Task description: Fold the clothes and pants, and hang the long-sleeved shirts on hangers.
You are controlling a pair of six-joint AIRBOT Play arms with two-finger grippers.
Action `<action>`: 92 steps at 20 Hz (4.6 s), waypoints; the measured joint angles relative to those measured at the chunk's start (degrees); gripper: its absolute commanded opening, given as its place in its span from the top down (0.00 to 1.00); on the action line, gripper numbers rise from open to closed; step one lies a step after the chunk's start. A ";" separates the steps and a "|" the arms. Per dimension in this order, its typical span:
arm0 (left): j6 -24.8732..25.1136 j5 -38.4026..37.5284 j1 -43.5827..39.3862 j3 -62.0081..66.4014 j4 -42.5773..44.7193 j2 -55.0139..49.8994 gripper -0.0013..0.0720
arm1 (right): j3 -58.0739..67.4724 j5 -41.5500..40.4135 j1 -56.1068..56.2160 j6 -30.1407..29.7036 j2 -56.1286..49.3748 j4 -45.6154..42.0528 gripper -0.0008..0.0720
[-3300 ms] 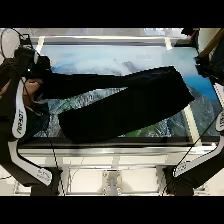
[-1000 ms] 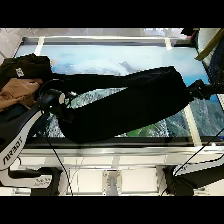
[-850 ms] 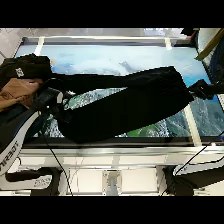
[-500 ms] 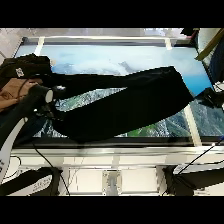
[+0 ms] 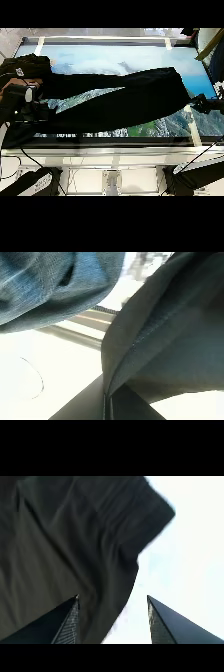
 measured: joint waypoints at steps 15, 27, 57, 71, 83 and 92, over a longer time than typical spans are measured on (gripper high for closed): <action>-0.90 -1.90 2.43 0.00 4.28 0.17 0.97 | 0.31 -6.88 5.27 -1.22 -2.49 3.19 0.95; -7.65 13.20 3.54 -1.51 -0.39 -2.12 0.97 | -15.41 3.21 -11.78 2.05 16.63 -13.81 0.95; -7.41 28.48 3.80 10.19 -3.45 -5.01 0.19 | -13.16 -0.15 -16.09 2.73 33.81 -1.88 0.55; -18.51 43.85 5.77 13.49 -27.56 -29.55 0.32 | -11.74 -4.61 1.62 0.66 33.51 -0.20 0.55; -24.92 51.21 9.44 13.49 -32.63 -32.72 0.34 | -11.74 -1.18 2.05 0.22 33.51 -2.29 0.55; -25.22 57.86 9.55 13.51 -35.50 -33.09 0.97 | -11.74 0.28 2.03 0.22 33.51 -2.43 0.55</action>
